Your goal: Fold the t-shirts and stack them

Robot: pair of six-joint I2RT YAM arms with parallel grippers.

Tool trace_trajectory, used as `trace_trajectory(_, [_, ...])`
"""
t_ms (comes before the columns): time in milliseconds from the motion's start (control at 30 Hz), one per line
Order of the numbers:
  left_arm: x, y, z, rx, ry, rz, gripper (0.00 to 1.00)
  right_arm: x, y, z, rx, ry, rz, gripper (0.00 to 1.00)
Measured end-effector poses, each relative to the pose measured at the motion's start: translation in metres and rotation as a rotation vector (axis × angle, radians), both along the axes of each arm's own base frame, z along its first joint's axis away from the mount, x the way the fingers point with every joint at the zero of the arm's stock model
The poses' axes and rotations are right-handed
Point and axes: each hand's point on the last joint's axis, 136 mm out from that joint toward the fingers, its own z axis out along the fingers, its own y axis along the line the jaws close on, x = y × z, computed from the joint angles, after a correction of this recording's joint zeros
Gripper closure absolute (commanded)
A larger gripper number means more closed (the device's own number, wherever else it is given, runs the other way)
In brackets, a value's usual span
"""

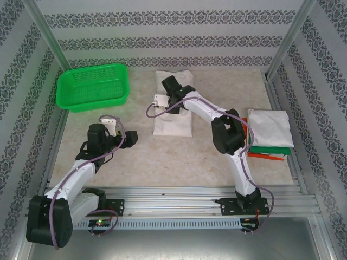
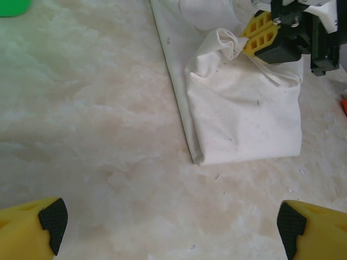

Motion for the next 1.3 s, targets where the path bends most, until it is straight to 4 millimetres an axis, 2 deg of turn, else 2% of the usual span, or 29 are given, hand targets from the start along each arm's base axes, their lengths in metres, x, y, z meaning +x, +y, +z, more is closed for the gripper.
trace_trajectory(233, [0.001,0.000,0.000,-0.001,-0.007,-0.001,0.00,0.006,0.003,-0.013,-0.002,0.004,-0.001,1.00])
trace_trajectory(600, [0.002,0.000,-0.002,-0.001,-0.003,-0.001,0.00,0.020,0.014,-0.003,0.071,-0.054,-0.015,1.00])
trace_trajectory(767, [0.001,-0.002,-0.002,-0.007,-0.003,-0.011,0.00,0.025,0.009,0.000,0.070,-0.064,-0.029,1.00])
trace_trajectory(833, [0.001,-0.003,-0.002,-0.008,-0.003,-0.014,0.00,0.028,0.005,0.001,0.065,-0.070,-0.039,0.84])
trace_trajectory(967, [0.000,-0.004,-0.004,-0.012,0.008,-0.021,0.00,0.040,-0.003,0.002,0.052,-0.108,-0.090,0.42])
trace_trajectory(1000, [0.000,-0.005,-0.007,-0.013,0.018,-0.024,0.00,0.043,-0.004,0.004,0.052,-0.126,-0.106,0.36])
trace_trajectory(1067, [0.000,-0.005,-0.013,-0.013,0.039,-0.026,0.00,0.051,-0.004,0.010,0.077,-0.160,-0.142,0.28])
trace_trajectory(1133, [0.000,-0.007,-0.019,-0.012,0.061,-0.032,0.00,0.055,-0.004,0.018,0.123,-0.197,-0.181,0.26])
trace_trajectory(1200, [0.001,-0.009,-0.023,-0.011,0.078,-0.034,0.00,0.051,-0.008,0.026,0.168,-0.220,-0.226,0.25])
trace_trajectory(1300, [0.008,-0.012,-0.024,-0.016,0.099,-0.013,0.00,0.044,-0.015,0.051,0.271,-0.256,-0.317,0.25])
